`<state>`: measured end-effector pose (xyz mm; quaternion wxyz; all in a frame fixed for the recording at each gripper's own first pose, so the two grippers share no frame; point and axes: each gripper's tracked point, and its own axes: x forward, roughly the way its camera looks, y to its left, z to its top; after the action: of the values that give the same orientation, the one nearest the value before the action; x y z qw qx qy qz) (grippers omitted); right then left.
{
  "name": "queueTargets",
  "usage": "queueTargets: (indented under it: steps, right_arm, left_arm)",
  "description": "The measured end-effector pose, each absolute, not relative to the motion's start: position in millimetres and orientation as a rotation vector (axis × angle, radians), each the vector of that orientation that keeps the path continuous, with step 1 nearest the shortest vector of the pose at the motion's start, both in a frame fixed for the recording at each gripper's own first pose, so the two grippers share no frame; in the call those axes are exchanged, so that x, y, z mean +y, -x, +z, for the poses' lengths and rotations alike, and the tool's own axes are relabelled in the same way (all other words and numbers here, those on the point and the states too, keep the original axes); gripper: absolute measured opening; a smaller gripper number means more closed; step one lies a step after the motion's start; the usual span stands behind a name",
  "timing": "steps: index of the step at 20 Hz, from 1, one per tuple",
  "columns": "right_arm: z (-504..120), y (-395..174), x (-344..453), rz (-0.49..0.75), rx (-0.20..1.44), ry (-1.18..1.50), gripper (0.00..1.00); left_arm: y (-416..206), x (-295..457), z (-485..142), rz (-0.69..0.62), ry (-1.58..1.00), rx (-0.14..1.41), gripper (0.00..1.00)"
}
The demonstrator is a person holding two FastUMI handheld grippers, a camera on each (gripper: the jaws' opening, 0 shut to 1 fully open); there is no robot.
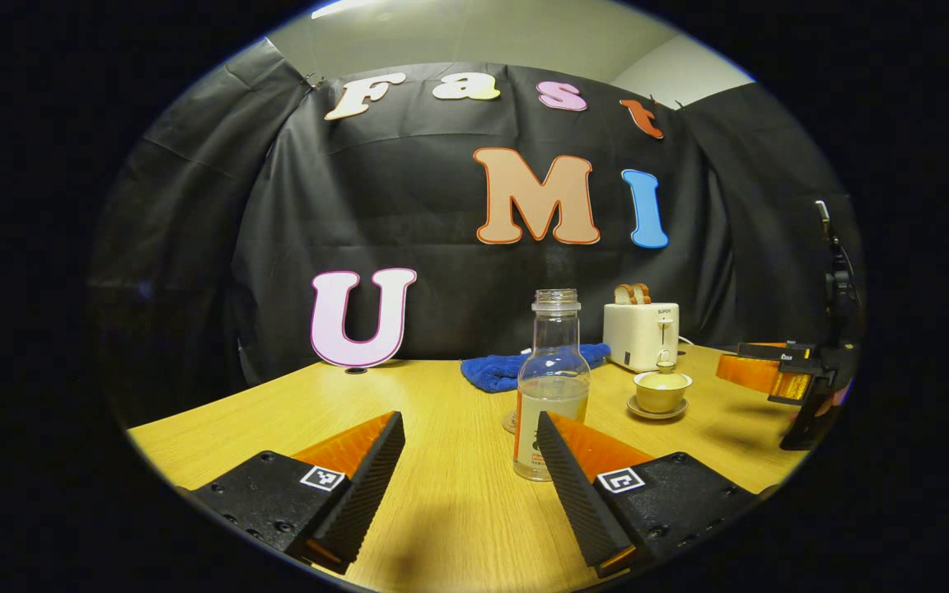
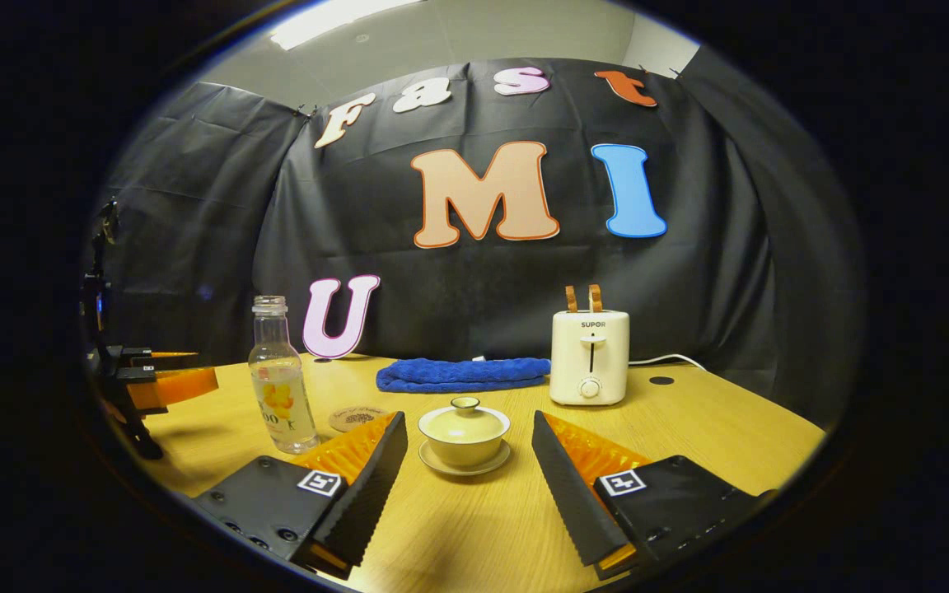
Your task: Open the teacup lid with one hand, grasp the water bottle and pour water into the teacup with the other hand; after pouring, place the water bottle on the coaster and then close the teacup lid.
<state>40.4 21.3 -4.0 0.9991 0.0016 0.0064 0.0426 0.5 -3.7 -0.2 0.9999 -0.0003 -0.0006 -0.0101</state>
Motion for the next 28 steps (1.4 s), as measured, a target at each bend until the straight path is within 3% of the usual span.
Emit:
queueTargets:
  steps: [17, 19, 23, 24, 27, 28]
  right_arm:
    - [-20, -125, 34, 0.09, 0.101, 0.006, 0.96]
    - [-19, -129, 34, 0.082, 0.099, 0.004, 0.94]
    - [-22, -140, 35, 0.088, 0.109, 0.004, 0.72]
    - [-26, -141, 38, 0.098, 0.126, 0.01, 0.77]
    - [-39, -151, 43, 0.121, 0.187, 0.021, 0.77]
    - [-36, -149, 41, 0.117, 0.18, 0.02, 0.65]
  left_arm:
    - [-1, -7, 0, -0.036, 0.001, -0.003, 0.95]
    - [-2, -8, 0, -0.036, 0.001, -0.003, 0.95]
    - [-2, -8, -1, -0.036, 0.002, -0.003, 0.95]
    - [-2, -8, 0, -0.036, 0.002, -0.003, 0.95]
    - [-2, -8, -1, -0.036, 0.001, -0.003, 0.95]
    - [-2, -8, 0, -0.036, 0.002, -0.003, 0.95]
